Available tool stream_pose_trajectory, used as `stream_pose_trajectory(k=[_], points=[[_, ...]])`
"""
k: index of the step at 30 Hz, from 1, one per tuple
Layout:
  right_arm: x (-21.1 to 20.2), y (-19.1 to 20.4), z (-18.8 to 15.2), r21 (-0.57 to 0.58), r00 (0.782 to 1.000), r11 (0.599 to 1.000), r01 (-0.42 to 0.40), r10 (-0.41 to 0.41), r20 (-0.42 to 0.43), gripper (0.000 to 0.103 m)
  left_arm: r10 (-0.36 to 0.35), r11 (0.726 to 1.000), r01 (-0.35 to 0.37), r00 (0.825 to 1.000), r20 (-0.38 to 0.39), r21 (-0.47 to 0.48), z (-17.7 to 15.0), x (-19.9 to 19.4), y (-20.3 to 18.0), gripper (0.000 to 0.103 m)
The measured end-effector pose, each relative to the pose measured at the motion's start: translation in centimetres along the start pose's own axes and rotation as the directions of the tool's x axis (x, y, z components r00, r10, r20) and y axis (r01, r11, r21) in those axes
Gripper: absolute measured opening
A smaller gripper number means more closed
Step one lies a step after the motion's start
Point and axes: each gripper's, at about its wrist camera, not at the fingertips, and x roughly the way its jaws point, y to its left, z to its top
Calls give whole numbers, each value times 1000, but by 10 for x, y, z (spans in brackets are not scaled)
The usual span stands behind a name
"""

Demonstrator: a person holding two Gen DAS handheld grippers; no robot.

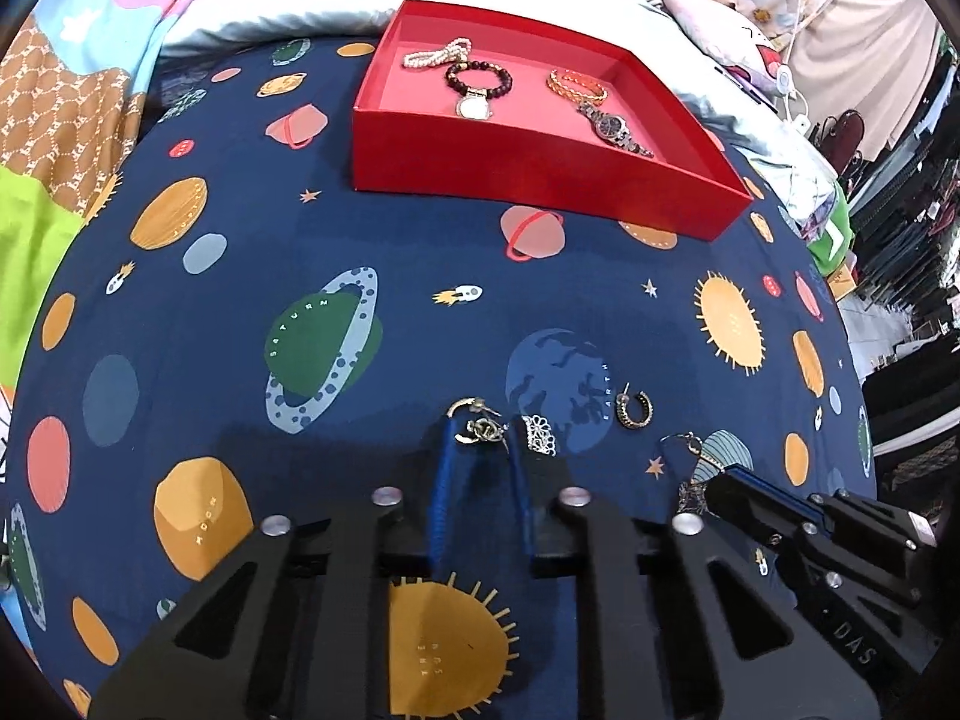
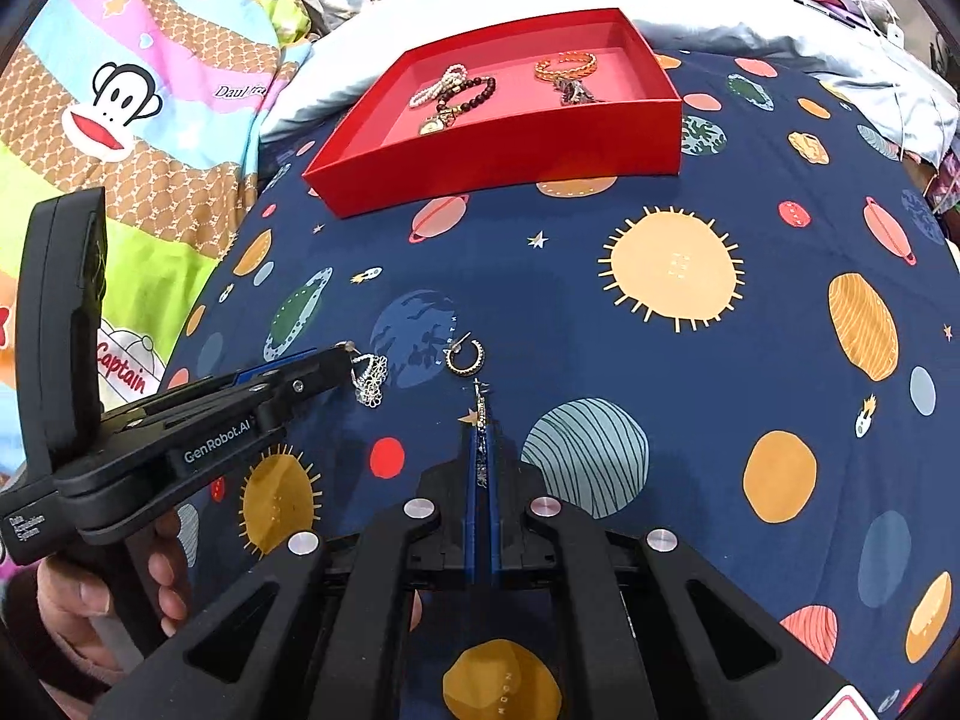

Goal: Organize jewelry
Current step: 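Grasp the gold drop earring with the right gripper while the left gripper grasps the silver pendant, then carry the drop earring and silver pendant into the red tray and release both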

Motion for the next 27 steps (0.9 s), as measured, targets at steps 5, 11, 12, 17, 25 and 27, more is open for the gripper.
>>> stream_pose_trajectory(k=[5, 11, 12, 17, 25, 27], points=[[1, -1, 0, 5, 1000, 1000, -3, 3, -5, 2, -9, 1000, 9, 1000, 17, 23, 2, -1, -3, 8], [0, 0, 0, 6, 1000, 1000, -3, 3, -2, 2, -26, 999, 25, 999, 38, 34, 2, -9, -5, 9], [1, 0, 0, 6, 1000, 1000, -4, 4, -3, 2, -18, 999, 16, 999, 44, 44, 2, -10, -7, 9], [1, 0, 0, 5, 1000, 1000, -6, 6, -4, 2, -3, 998, 0, 998, 56, 70, 4, -7, -10, 9], [0, -1, 1, 20, 1000, 1000, -10, 10, -3, 2, 2, 992, -9, 999, 53, 122, 0, -3, -10, 10], [0, -2, 1, 23, 1000, 1000, -13, 13, -6, 2, 1, 990, -9, 998, 59, 140, 1, -2, -11, 10]])
